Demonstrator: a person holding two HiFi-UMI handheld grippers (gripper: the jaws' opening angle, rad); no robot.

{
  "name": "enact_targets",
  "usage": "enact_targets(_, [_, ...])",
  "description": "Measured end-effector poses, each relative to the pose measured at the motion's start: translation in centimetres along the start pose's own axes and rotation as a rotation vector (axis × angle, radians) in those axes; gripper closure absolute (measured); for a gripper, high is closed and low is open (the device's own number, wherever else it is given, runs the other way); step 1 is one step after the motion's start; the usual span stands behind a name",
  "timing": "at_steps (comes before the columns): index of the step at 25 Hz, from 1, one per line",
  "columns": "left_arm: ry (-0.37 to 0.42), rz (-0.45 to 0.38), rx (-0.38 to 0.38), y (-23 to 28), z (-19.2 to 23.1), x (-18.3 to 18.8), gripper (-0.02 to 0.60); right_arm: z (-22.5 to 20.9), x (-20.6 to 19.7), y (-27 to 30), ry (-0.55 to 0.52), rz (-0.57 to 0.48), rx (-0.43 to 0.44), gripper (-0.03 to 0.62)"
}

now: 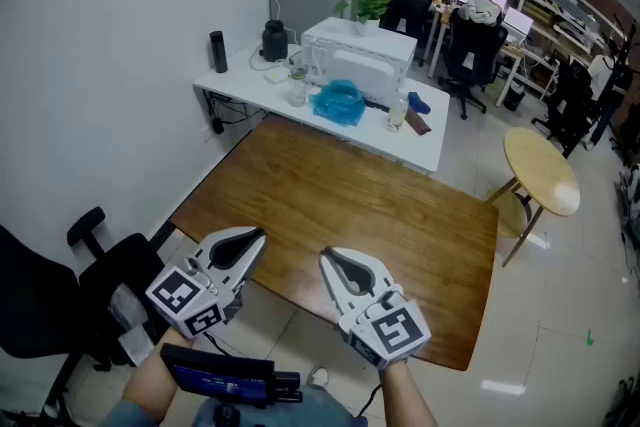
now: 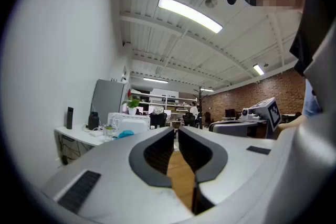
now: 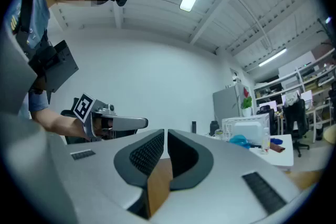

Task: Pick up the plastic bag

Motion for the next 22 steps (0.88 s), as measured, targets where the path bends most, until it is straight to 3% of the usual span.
enact_targets(6, [0.011,0.018,0.123,-3.1,2.3,-1.3,0.523,2.0,-1.0,3.8,0.027,-0.003,0.141,0.562])
enact_targets(14, [-0.037,0.031,0.452,-12.3,6.6,-3.8,0.508,7.6,-2.5,10.7,0.049,0.009,0.436,0.562])
enact_targets(22, [-0.123,0.032,0.759,-25.9,9.3,-6.4,0.497,18.2,-4.1,16.5,0.080,0.028,0.715,0.562])
Point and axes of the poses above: the fingertips, and each gripper's own axes: y forward along the fingers, z to its left, x out of its top, the point moved 3 cm from there along -y, backward along the fingers, and after that the axes turned 5 degrees about x, right-handed, at the moved point
